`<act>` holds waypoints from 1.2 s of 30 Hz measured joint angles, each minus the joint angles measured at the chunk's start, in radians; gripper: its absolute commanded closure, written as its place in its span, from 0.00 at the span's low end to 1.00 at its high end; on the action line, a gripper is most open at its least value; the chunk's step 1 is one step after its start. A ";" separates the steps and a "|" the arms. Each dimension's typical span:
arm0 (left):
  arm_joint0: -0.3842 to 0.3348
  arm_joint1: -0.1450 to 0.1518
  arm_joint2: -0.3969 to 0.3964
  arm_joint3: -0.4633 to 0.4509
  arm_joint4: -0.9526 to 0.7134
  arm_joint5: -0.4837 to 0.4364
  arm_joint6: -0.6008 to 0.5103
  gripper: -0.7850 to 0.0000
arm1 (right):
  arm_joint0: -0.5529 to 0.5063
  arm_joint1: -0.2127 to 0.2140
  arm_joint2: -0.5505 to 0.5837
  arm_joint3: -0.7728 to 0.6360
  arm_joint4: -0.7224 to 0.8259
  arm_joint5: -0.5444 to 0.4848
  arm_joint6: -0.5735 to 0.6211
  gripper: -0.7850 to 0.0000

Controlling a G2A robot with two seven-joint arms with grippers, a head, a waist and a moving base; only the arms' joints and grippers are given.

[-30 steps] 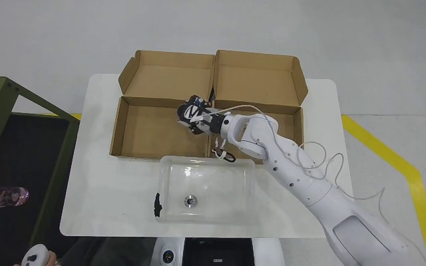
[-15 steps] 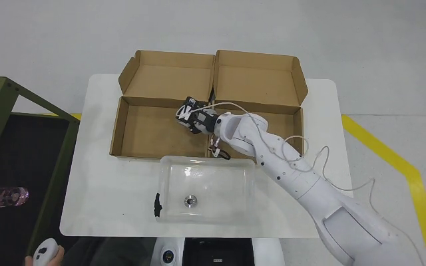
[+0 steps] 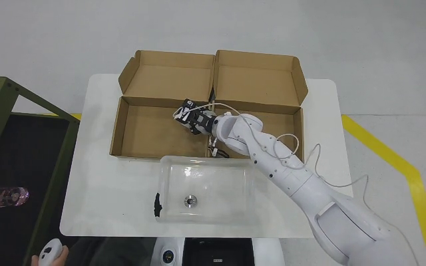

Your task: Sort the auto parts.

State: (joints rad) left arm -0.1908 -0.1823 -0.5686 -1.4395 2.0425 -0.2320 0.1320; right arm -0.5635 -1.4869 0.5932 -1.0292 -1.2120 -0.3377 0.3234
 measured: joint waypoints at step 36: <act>0.000 0.000 0.000 0.000 0.000 0.000 0.000 0.00 | -0.360 0.124 0.259 -0.720 -0.133 -0.343 0.130 0.33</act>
State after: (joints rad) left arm -0.1908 -0.1823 -0.5686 -1.4395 2.0425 -0.2320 0.1320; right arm -0.9239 -1.3632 0.8525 -1.7495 -1.3453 -0.6807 0.4537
